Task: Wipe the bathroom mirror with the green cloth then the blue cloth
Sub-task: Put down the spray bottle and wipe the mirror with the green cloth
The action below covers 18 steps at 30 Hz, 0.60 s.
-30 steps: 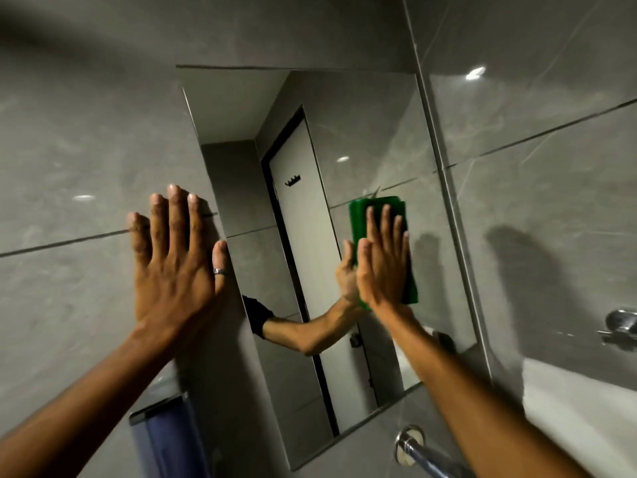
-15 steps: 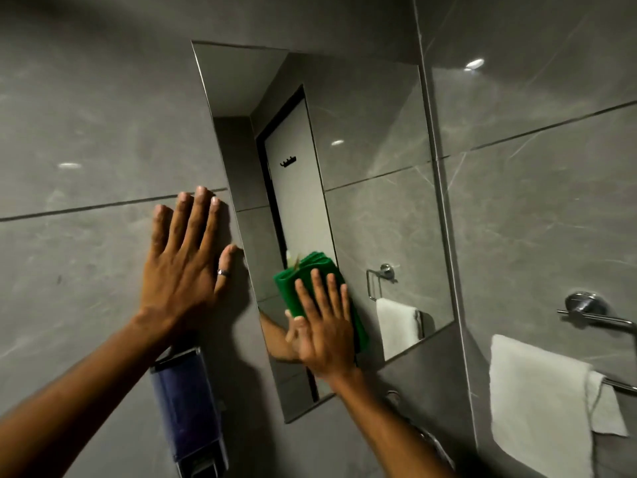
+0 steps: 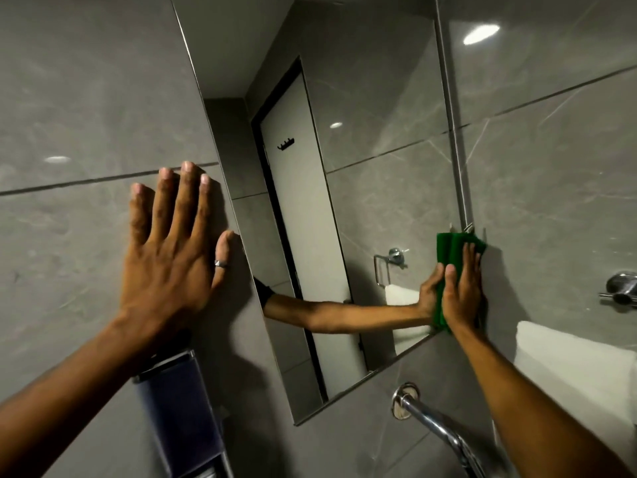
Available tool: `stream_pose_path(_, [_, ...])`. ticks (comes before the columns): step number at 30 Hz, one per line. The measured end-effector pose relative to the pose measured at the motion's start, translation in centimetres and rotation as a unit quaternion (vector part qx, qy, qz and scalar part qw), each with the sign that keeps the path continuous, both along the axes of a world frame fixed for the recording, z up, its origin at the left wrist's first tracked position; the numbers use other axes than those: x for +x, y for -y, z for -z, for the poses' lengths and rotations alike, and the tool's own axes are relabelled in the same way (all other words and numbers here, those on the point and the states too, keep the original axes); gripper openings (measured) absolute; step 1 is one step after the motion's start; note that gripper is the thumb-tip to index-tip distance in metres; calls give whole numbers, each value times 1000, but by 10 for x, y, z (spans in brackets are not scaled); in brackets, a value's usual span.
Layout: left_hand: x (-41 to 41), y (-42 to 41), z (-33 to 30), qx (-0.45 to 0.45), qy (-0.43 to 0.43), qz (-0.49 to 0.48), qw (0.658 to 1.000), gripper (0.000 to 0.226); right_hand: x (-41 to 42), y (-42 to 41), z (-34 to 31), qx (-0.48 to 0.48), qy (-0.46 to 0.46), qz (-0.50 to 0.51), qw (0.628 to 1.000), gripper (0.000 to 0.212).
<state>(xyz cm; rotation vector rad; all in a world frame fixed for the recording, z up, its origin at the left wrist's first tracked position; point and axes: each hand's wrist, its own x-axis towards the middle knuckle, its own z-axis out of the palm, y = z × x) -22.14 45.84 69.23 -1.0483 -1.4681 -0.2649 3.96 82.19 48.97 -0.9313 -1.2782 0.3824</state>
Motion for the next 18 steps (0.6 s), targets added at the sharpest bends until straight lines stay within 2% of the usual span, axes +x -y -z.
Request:
stream_pose_path(5, [6,1,0,-3,5,-1,1000,78,-25,38,9,46,-51,-1,998,51])
stream_pose_path(8, [6,0,-1,-5,6,10,1000,78,-69,94,22,134,-20,-18,991,49])
stream_pose_path(11, [3,-3,3,1,5,14,1000,77,-111,154,26,206,1,-81,975,49])
stream_pose_path(14, [12,14,-1,-7,-2,21,1000,76,-134,231,17,244,29,-132,960,48])
stream_pose_path(16, [8,3,-1,-15,13,11,1000,74,-156,259,18,213,16,-195,957,48])
stream_pose_path(18, [11,3,-2,-34,41,1,999,73,-162,286,11,128,-38,-275,952,47])
